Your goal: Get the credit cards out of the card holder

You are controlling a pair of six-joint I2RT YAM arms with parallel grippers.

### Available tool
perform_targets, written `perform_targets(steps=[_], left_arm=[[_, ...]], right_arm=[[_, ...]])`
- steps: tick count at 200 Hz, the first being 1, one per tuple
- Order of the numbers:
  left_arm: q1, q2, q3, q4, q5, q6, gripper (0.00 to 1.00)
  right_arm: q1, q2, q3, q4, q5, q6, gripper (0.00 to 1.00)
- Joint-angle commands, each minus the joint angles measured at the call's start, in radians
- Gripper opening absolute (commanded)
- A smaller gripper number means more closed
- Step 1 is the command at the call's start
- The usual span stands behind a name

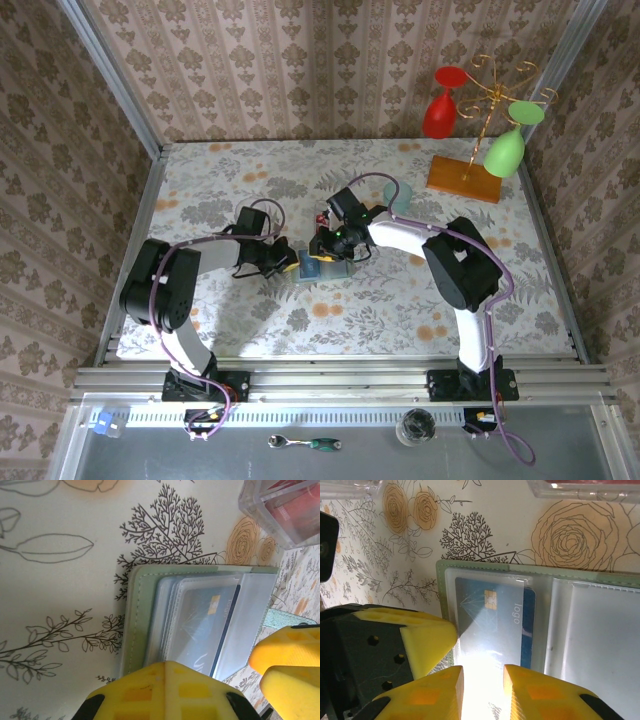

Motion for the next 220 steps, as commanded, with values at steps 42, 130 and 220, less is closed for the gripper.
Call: perform_targets(steps=[42, 130, 220], left_arm=[[0.01, 0.02, -0.014, -0.019, 0.008, 0.024, 0.0], [0.011, 0.02, -0.012, -0.027, 0.005, 0.028, 0.0], [0.011, 0.021, -0.01, -0.03, 0.004, 0.029, 0.0]], right_arm=[[0.005, 0.037, 0.029, -0.034, -0.018, 0.011, 0.29], [0.007, 0.071, 0.029, -0.018, -0.036, 0.014, 0.29], [0.01, 0.081, 0.03, 0.001, -0.066, 0.016, 0.19]])
